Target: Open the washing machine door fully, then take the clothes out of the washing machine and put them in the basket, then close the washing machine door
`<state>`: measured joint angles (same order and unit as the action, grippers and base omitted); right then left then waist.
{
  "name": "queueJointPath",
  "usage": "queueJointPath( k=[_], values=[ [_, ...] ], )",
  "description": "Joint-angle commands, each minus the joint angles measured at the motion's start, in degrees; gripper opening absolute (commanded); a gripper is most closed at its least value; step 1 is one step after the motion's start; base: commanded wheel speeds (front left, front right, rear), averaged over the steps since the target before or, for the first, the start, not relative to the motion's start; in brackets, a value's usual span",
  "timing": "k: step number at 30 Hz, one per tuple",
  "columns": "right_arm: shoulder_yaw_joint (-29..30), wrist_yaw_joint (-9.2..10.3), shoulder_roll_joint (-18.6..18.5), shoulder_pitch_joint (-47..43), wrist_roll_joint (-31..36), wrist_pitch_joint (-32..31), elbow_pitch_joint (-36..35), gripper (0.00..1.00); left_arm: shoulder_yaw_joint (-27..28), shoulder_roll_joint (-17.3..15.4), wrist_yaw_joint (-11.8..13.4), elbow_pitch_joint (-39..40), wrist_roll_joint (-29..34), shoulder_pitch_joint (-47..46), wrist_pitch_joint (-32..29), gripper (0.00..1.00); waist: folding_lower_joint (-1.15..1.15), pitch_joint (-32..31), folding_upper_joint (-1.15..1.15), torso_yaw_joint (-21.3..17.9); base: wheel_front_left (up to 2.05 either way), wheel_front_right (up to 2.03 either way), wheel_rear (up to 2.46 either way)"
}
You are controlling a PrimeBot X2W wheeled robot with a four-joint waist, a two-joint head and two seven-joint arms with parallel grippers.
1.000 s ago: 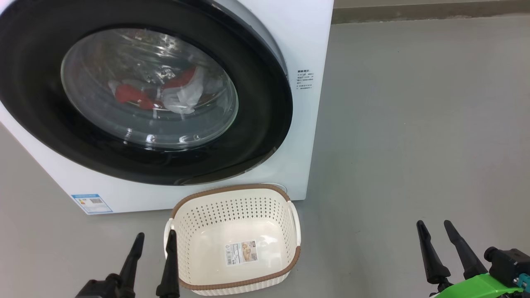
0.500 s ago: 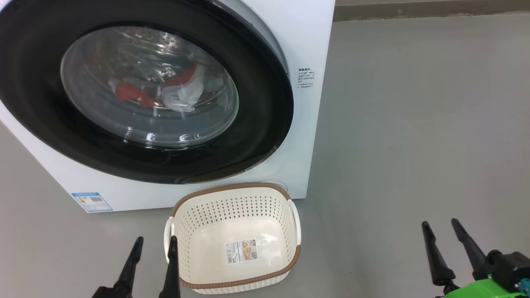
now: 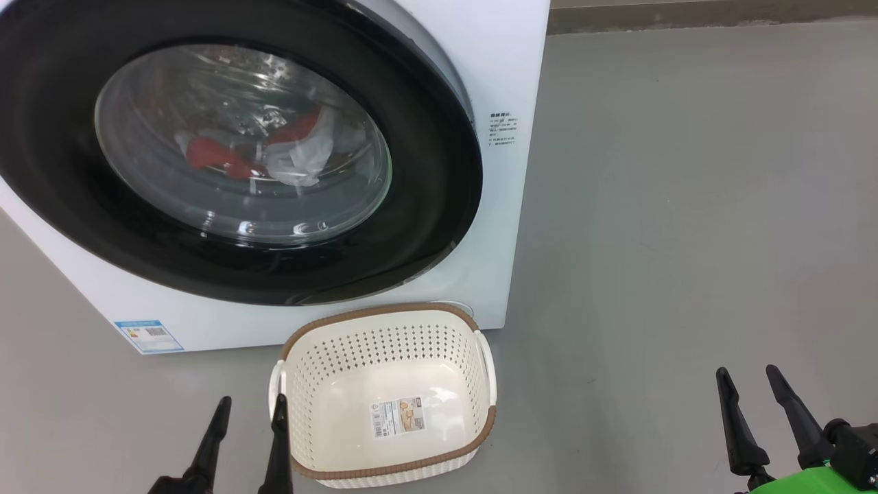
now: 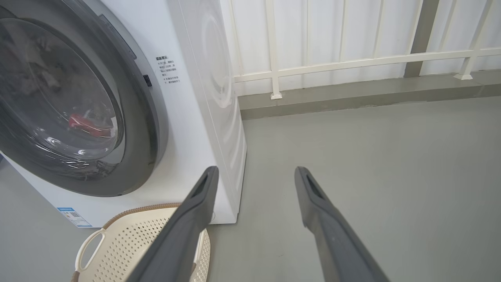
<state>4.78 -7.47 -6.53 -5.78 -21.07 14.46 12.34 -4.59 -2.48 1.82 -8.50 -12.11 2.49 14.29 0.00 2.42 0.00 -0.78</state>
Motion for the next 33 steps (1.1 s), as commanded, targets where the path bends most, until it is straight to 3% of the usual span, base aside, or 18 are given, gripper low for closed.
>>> queueJointPath(
  k=[1, 9, 10, 11, 13, 20, 27, 33],
  values=[
    [-1.1, -0.02, -0.7, 0.8, 0.6, 0.5, -1.7, 1.0, 2.0, -0.4, 0.3, 1.2, -0.3, -0.4, 0.7, 1.0, 0.0, 0.0, 0.0, 0.0, 0.0, 0.0, 0.0],
    [-1.6, -0.02, -0.7, 0.8, 0.8, 0.5, -2.1, 1.0, 1.9, -0.4, 0.3, 1.4, -0.4, -0.3, 0.7, 1.0, 0.0, -0.1, 0.0, 0.0, 0.0, 0.0, 0.0],
    [-1.8, -0.02, -0.7, 0.7, 0.7, 0.5, -2.1, 0.87, 1.9, -0.4, 0.2, 1.4, -0.4, -0.3, 0.7, 1.0, 0.0, -0.2, 0.0, 0.0, 0.0, 0.0, 0.0],
    [-2.1, -0.02, -0.7, 0.7, 0.6, 0.5, -2.2, 0.44, 1.9, -0.4, 0.2, 1.3, -0.4, -0.3, 0.7, 1.0, 0.0, -0.2, 0.0, 0.1, 0.0, 0.0, 0.0],
    [-2.8, -0.02, -0.7, 0.8, 0.1, 0.5, -2.4, 0.0, 1.7, -0.4, 0.1, 1.3, -0.4, -0.4, 0.7, 1.0, 0.0, -0.1, 0.0, 0.1, 0.0, 0.0, 0.0],
    [-5.3, -0.02, 0.0, 3.5, -3.6, 0.5, -2.8, 0.0, 1.2, -0.4, 0.5, 1.7, -0.4, -0.8, 0.7, 1.0, 0.0, 0.5, 0.0, 0.1, 0.0, 0.0, 0.0],
    [-8.5, -0.02, 1.0, 11.1, -12.4, 0.5, -3.1, 0.0, -0.6, -0.4, 1.2, 2.2, -1.4, -1.9, 0.7, 1.0, 0.0, 1.5, 0.0, 0.4, 0.0, 0.0, 0.0],
    [-10.7, -0.02, -0.7, 19.1, -21.1, 0.5, -4.6, 0.0, -2.3, -0.4, 1.2, 2.2, -2.1, -3.5, 0.7, 1.0, 0.0, 2.9, 0.0, 2.1, 0.0, 0.0, 0.0]
  ],
)
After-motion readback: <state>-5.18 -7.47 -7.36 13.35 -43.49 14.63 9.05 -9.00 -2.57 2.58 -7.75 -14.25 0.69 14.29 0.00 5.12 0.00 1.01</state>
